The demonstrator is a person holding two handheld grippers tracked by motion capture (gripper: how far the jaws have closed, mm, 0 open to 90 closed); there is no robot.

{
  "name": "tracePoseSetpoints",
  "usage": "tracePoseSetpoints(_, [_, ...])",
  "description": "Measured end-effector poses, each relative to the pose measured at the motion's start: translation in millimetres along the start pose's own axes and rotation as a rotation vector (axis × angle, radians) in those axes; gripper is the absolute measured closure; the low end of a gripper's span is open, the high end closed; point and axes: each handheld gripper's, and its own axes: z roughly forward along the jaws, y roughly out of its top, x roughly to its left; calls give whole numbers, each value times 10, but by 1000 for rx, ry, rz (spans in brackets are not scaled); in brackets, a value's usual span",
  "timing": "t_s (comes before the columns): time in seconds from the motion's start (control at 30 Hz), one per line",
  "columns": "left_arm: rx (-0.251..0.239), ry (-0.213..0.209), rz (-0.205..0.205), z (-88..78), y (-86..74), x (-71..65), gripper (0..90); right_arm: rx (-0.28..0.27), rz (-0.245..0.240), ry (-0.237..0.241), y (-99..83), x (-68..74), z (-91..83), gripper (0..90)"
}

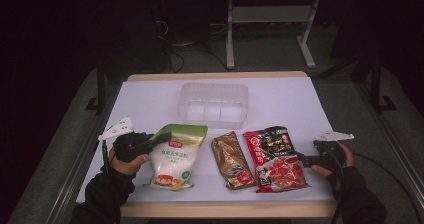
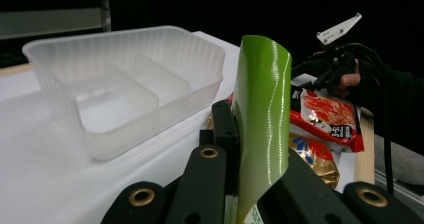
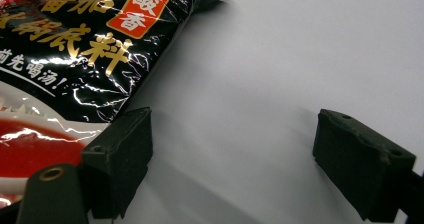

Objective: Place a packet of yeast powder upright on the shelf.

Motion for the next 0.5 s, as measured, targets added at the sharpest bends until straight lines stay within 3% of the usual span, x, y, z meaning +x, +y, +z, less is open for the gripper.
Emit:
tracePoseSetpoints(0.27, [-33,-4,31,-49,67,-130,899,1,5,2,2,-2,1,152])
tracePoseSetpoints(0.5, [-56,24,56,-92,114,-193,898,1,3,1,1,-2,1,152])
